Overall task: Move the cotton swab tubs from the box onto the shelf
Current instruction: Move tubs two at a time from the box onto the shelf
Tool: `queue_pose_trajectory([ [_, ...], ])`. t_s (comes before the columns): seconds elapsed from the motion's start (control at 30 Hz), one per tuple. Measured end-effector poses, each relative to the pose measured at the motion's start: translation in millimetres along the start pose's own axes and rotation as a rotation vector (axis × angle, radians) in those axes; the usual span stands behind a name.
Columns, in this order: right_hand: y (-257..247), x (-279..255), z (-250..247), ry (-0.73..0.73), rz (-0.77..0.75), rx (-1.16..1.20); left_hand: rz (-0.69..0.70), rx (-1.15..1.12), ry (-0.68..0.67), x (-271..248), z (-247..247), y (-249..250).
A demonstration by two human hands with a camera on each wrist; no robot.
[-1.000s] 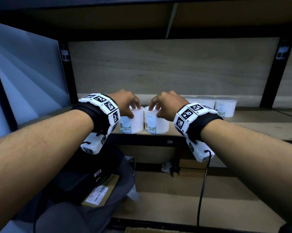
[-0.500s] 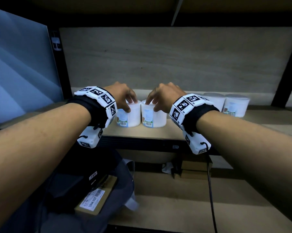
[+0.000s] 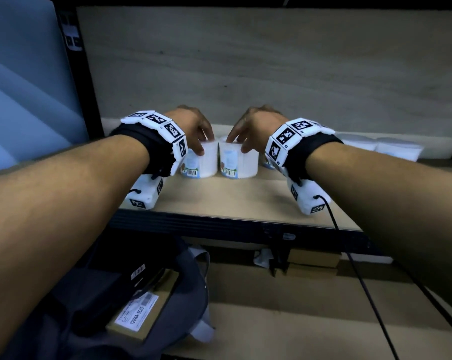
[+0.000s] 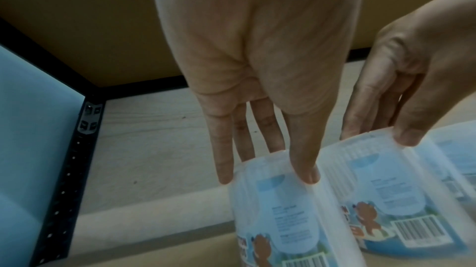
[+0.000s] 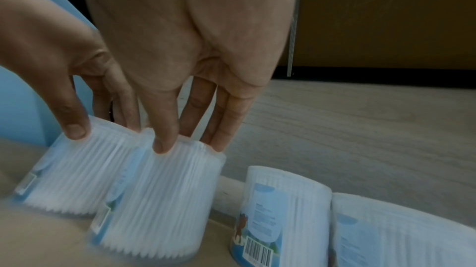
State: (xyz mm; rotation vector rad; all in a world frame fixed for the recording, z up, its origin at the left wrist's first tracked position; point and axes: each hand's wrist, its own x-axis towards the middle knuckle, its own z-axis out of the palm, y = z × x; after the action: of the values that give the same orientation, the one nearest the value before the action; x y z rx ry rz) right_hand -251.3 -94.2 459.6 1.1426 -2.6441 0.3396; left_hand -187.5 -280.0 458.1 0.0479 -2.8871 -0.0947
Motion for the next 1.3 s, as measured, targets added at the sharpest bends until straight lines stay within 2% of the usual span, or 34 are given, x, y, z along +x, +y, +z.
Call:
queue_pose_trajectory([
  [0.37, 20.7, 38.8, 14.6, 0.041, 0.087, 0.066, -0.044, -0.024, 0.004, 40.8, 8.4, -8.7],
  [0.7, 32.2, 39.3, 12.2, 0.057, 0.100, 0.021, -0.013, -0.005, 0.038, 58.7, 14.1, -2.7],
  [0.93, 30.5, 37.1, 14.1, 0.099, 0.118, 0.009, -0.018, -0.026, 0.025, 56.0, 15.3, 1.3],
  [1.13, 28.8, 22.8, 1.7, -0.015, 0.113, -0.022, -0.052, 0.077, -0.073, 40.1, 9.7, 16.7],
  [1.3, 31.1, -11.9, -15.4, -0.012, 0.134, -0.087, -0.022, 0.083, 0.003, 15.9, 1.6, 38.8],
])
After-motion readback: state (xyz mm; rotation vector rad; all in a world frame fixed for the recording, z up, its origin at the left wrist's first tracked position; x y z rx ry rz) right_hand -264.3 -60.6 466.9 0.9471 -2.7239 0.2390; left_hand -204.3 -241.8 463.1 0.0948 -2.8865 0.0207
